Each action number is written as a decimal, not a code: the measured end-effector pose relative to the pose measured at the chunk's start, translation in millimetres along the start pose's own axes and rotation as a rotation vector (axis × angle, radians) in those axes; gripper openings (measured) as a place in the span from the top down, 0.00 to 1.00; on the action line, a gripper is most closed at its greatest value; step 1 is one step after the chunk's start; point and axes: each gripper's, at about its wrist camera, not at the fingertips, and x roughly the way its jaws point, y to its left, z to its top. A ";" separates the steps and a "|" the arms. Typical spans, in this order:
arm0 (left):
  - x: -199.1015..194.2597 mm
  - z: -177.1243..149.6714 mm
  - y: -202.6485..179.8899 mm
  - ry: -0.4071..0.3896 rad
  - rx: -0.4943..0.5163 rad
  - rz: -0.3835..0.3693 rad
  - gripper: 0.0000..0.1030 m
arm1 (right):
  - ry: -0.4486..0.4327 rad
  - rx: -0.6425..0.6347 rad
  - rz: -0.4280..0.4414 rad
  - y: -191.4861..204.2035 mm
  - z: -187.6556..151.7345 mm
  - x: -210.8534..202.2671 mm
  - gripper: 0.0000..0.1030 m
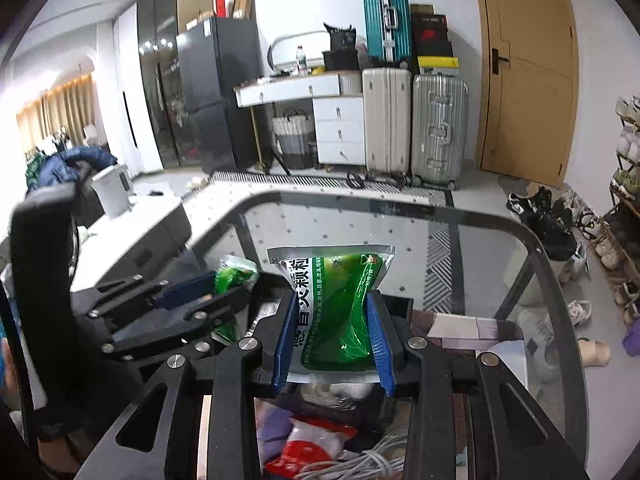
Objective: Organize soft objects
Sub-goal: 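Lower both held green medicine packets into the black box and open both tools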
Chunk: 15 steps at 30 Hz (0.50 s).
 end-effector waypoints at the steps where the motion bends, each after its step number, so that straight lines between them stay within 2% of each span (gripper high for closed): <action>1: 4.0 -1.2 0.4 0.011 -0.007 -0.002 0.75 | 0.020 0.009 0.011 -2.4 -2.8 8.3 0.67; 10: 32.1 -7.9 -11.8 0.076 0.019 -0.007 0.75 | 0.095 0.018 0.028 -5.5 -10.1 46.3 0.67; 15: 41.0 -9.5 -9.2 0.114 -0.005 -0.010 0.75 | 0.129 0.062 0.036 -15.8 -14.2 59.2 0.67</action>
